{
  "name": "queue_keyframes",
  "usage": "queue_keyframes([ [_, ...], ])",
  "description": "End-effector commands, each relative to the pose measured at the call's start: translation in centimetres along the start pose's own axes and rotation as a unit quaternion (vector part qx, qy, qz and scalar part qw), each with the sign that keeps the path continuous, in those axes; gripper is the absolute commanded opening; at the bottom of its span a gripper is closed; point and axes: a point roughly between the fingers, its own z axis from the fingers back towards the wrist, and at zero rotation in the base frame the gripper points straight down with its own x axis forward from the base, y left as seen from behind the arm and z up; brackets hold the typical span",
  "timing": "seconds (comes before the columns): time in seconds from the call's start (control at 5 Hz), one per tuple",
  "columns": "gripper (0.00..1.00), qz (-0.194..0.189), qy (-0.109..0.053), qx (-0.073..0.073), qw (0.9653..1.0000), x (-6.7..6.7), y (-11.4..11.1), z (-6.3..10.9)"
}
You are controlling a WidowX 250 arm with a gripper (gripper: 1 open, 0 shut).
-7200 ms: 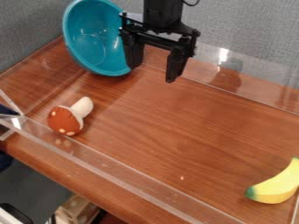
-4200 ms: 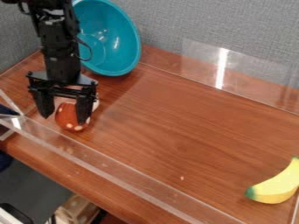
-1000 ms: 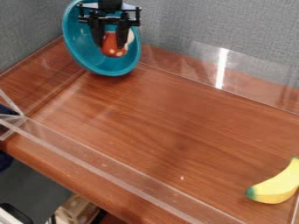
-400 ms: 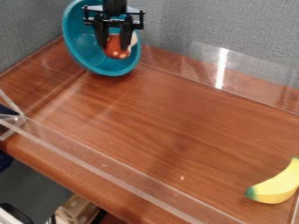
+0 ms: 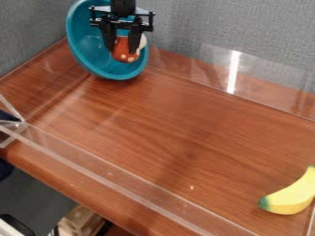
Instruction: Put the mushroom in the blue bowl
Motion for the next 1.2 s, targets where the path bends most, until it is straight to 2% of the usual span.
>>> queue_keyframes([
  [0.0, 0.00, -0.008, -0.039, 0.002, 0.9992, 0.8, -0.7, 2.6],
  [0.6, 0.00, -0.009, -0.042, 0.007, 0.9991, 1.8, -0.9, 2.1],
  [0.8, 1.00, -0.008, -0.041, 0.011, 0.9991, 2.1, -0.9, 1.8],
  [1.0, 1.00, -0.007, -0.040, 0.015, 0.9991, 2.2, -0.9, 1.6],
])
